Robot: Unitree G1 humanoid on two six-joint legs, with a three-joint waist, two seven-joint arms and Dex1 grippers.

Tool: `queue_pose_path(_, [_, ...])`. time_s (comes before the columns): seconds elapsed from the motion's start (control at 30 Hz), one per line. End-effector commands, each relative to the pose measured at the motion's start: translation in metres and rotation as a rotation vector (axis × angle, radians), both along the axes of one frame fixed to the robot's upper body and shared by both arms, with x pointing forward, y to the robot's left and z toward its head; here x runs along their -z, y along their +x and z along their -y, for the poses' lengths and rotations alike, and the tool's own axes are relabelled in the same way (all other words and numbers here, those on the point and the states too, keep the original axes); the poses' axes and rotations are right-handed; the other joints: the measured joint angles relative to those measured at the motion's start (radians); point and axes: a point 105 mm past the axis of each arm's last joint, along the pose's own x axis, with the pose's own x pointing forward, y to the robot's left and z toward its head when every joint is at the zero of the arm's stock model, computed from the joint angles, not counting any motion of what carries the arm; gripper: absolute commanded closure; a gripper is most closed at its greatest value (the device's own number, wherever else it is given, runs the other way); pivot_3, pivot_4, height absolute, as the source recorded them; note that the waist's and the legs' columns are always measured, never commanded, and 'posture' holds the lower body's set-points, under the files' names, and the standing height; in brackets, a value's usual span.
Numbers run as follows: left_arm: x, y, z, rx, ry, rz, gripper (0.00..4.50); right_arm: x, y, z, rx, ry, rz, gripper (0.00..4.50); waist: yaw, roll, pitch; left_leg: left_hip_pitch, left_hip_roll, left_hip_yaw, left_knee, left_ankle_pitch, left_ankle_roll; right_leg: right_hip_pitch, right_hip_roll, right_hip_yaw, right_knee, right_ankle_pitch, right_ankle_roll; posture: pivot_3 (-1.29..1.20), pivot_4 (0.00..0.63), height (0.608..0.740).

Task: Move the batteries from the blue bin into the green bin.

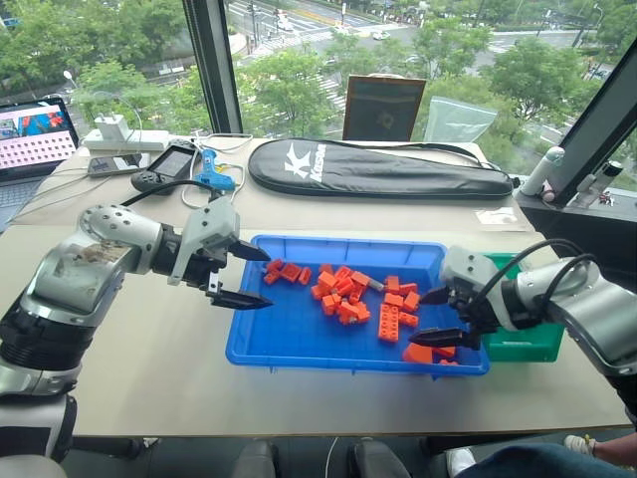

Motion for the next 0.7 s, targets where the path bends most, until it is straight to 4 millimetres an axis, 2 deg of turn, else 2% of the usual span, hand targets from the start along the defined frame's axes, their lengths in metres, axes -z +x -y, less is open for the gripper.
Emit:
queue_pose_path(0.03, [-0.010,-0.001,0.002,0.023,0.003,0.045,0.00,-0.022,0.035,-0.004,0.060,0.023,0.209,0.05,-0.003,0.000,0.000,0.000,0.000,0.000,0.000,0.000,0.000,0.000,0.000,0.000,0.000,0.000,0.000,0.00,0.150,0.733])
queue_pose_path(0.17, [-0.011,-0.002,0.002,0.026,0.011,0.049,0.00,-0.020,0.057,-0.015,0.104,0.061,0.229,0.05,0.000,0.000,0.000,0.000,0.000,0.000,0.000,0.000,0.000,0.000,0.000,0.000,0.000,0.000,0.000,0.00,0.150,0.733])
queue_pose_path(0.4, [-0.014,-0.002,0.001,0.017,0.013,0.057,0.00,0.001,0.066,-0.032,0.073,0.025,0.165,0.05,0.005,0.001,0.000,-0.002,0.000,0.000,0.000,0.000,0.000,-0.001,0.000,0.000,0.000,0.000,0.000,0.00,0.150,0.733])
queue_pose_path(0.57, [-0.015,-0.004,0.000,0.014,0.014,0.058,0.00,0.017,0.079,-0.029,0.064,-0.082,0.171,0.05,0.001,0.001,0.000,-0.002,0.000,0.000,0.000,0.000,0.000,-0.001,0.000,0.000,0.000,0.000,0.000,0.00,0.150,0.733])
queue_pose_path(0.7, [-0.014,-0.005,0.000,0.011,0.015,0.058,0.00,0.028,0.085,-0.034,0.048,-0.089,0.150,0.05,0.001,0.001,0.000,-0.002,0.000,0.000,0.000,0.000,0.000,-0.001,0.000,0.000,0.000,0.000,0.000,0.00,0.150,0.733])
